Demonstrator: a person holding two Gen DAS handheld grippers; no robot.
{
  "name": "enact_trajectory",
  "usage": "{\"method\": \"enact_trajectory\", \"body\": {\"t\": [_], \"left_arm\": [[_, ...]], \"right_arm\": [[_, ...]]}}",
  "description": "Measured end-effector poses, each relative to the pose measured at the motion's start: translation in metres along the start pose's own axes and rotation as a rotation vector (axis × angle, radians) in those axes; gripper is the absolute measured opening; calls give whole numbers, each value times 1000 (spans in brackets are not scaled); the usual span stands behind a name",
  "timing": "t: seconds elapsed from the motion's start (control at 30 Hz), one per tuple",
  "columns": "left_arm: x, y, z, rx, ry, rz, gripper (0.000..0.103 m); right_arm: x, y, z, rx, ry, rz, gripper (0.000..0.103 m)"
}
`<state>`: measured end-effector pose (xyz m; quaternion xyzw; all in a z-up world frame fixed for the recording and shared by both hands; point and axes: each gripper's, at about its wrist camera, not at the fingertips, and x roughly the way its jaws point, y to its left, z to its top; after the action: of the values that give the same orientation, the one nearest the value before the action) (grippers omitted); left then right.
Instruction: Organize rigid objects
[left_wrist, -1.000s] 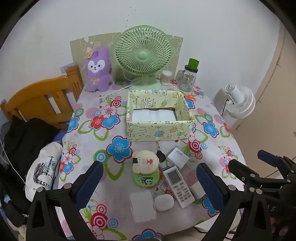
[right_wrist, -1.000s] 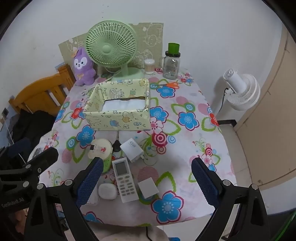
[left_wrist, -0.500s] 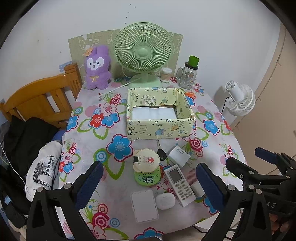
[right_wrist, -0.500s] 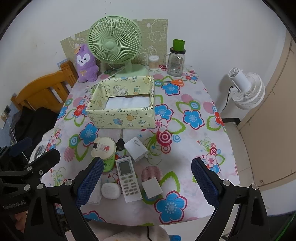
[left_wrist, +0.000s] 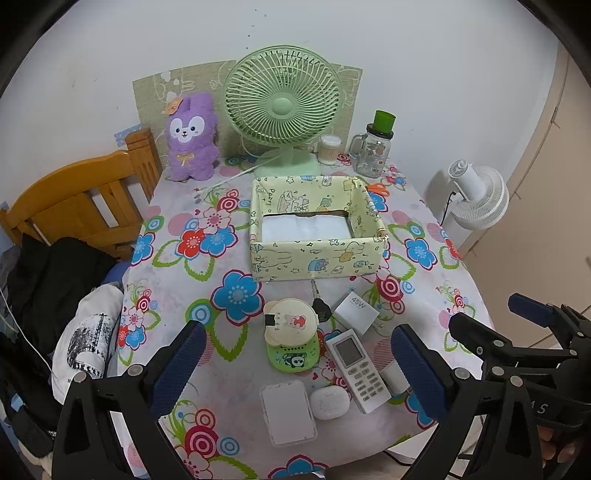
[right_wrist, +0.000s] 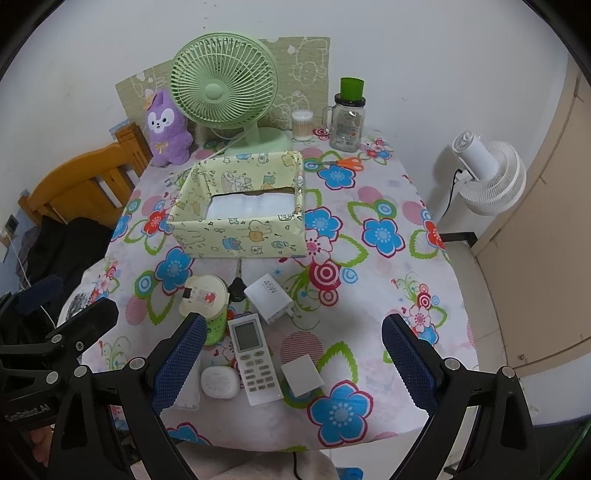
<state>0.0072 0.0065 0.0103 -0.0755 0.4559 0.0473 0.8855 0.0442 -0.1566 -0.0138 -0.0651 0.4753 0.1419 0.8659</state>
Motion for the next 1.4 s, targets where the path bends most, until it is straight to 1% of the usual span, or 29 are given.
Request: {"method": "enact_trajectory", "body": {"t": [0.2,0.67,1.1,1.4], "left_arm": [[1,0,4,-1,4,-3,101],[7,1,9,7,7,-6,101],[11,-2,11,6,10,13,99],[9,-9,9,-15,-10,37,98]], "right_arm": [[-3,5,1,-46,-38,-57,97],[1,3,6,-31,-29,-31,97],[5,-5,9,-32,-14,-13,97],[9,-12,10,-60,-9,17,97]]}}
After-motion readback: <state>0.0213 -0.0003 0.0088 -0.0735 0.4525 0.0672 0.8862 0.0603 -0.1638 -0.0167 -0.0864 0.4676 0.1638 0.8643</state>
